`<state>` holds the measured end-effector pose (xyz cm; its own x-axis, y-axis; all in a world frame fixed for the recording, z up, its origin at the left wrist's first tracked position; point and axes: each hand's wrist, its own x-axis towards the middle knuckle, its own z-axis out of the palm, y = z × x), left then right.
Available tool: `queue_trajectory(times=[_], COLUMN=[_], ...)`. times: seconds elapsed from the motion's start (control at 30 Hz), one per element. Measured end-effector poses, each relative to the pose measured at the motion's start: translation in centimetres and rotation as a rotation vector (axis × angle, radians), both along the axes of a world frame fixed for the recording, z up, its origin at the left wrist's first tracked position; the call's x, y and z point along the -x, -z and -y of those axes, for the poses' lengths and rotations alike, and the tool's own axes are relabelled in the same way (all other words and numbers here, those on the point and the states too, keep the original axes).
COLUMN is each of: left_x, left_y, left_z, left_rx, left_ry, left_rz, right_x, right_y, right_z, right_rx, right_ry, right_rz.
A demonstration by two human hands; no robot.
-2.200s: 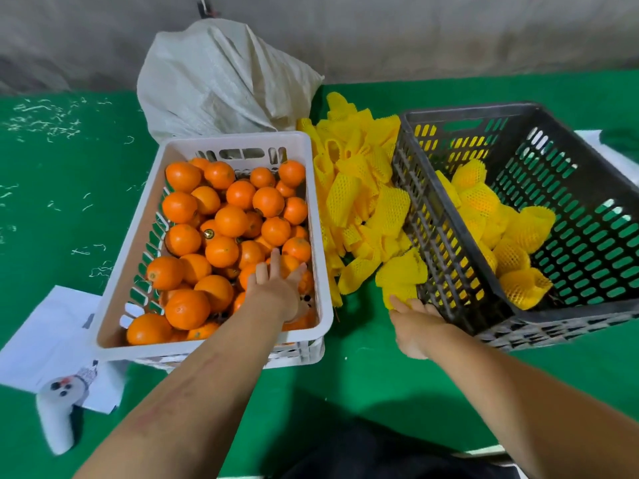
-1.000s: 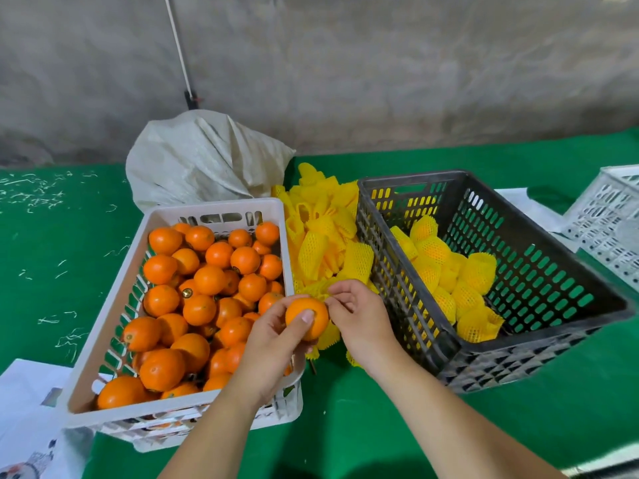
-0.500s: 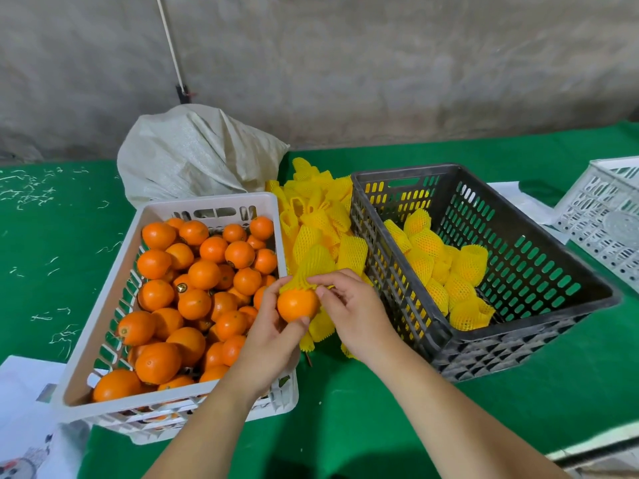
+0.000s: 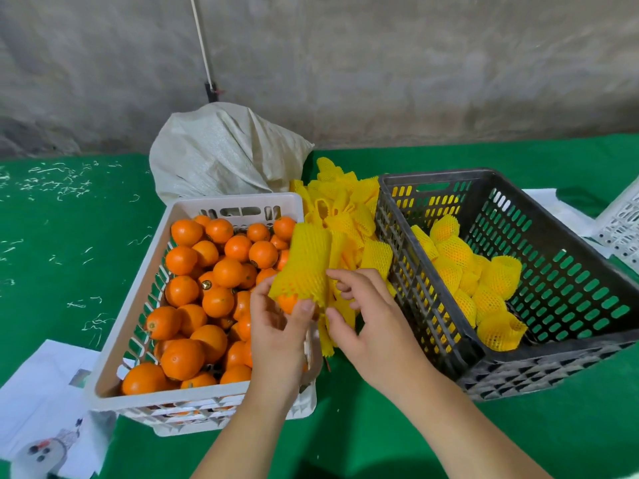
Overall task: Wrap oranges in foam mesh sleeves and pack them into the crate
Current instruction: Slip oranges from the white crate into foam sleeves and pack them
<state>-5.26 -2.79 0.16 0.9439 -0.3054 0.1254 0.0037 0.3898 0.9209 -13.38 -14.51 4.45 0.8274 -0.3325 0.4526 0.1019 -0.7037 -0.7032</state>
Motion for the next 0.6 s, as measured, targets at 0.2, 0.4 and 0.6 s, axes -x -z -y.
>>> queue_trajectory(times=[0.2, 0.4, 0.6], left_x=[0.9, 0.1, -0.3], left_y=[-8.4, -12.2, -14.3], left_z=[-0.3, -2.6, -2.0], left_rx=[0.077, 0.051, 0.026], left_ry=[0.083, 0.347, 0.217], left_rz=[0.119, 0.228, 0.337], right_x=[-1.1, -1.2, -1.3], right_y=[-5.9, -9.9, -10.3], right_z=[-0.3, 0.1, 0.5], right_rx=[-0.008, 0.147, 0.163], right_ry=[-0.016, -0.067, 0.088], right_rz=[0.243, 0.452, 0.567])
